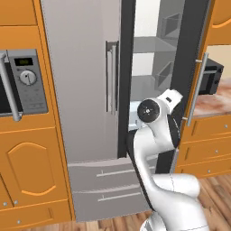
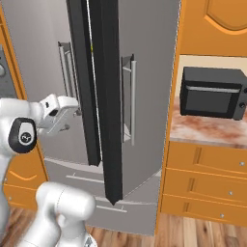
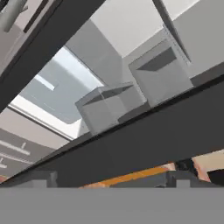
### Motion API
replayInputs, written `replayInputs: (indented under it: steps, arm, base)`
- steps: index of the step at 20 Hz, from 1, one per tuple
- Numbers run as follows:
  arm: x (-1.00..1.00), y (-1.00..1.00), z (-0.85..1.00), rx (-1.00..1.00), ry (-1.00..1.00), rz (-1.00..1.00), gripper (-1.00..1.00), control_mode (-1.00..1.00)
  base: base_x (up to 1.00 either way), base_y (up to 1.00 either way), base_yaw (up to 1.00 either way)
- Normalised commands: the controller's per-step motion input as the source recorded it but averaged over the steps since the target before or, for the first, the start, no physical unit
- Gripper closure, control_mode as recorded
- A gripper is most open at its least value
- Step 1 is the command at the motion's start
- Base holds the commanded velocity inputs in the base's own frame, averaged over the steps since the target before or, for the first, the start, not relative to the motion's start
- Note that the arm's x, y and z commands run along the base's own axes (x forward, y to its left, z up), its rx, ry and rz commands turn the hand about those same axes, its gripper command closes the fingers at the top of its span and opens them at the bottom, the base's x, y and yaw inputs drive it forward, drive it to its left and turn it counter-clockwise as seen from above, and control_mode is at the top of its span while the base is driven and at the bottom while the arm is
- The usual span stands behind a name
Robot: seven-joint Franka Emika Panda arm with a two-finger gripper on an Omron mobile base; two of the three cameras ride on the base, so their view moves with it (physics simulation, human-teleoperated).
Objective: There is a bowl on the dining counter. Grab a lemon wedge from the fridge and place it in the bowl. Then get the liquor bottle and glass cup from the cabinet and place them next to the bowl.
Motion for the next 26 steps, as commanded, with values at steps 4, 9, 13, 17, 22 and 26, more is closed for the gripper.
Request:
replayInputs:
  steps: [4, 9, 13, 17, 22, 26]
  arm:
    - [1.00, 0.46, -0.03, -0.40, 0.26, 0.03, -1.00, -1.00]
    - [0.99, 0.26, 0.00, -0.32, 0.23, -0.05, -1.00, -1.00]
    - [1.00, 0.00, 0.00, -0.29, 0.28, -0.13, -1.00, -1.00]
    - [0.91, -0.27, 0.00, -0.19, 0.34, -0.15, -1.00, -1.00]
    - [0.45, -0.64, 0.00, -0.09, 0.29, -0.13, -1.00, -1.00]
    - [-0.01, -0.88, -0.01, -0.02, 0.18, -0.07, -1.00, -1.00]
  base:
    - [0.00, 0.00, 0.00]
    - [0.00, 0.00, 0.00]
    - [0.00, 0.00, 0.00]
    - [0.00, 0.00, 0.00]
    - [0.00, 0.00, 0.00]
    - [0.00, 0.00, 0.00]
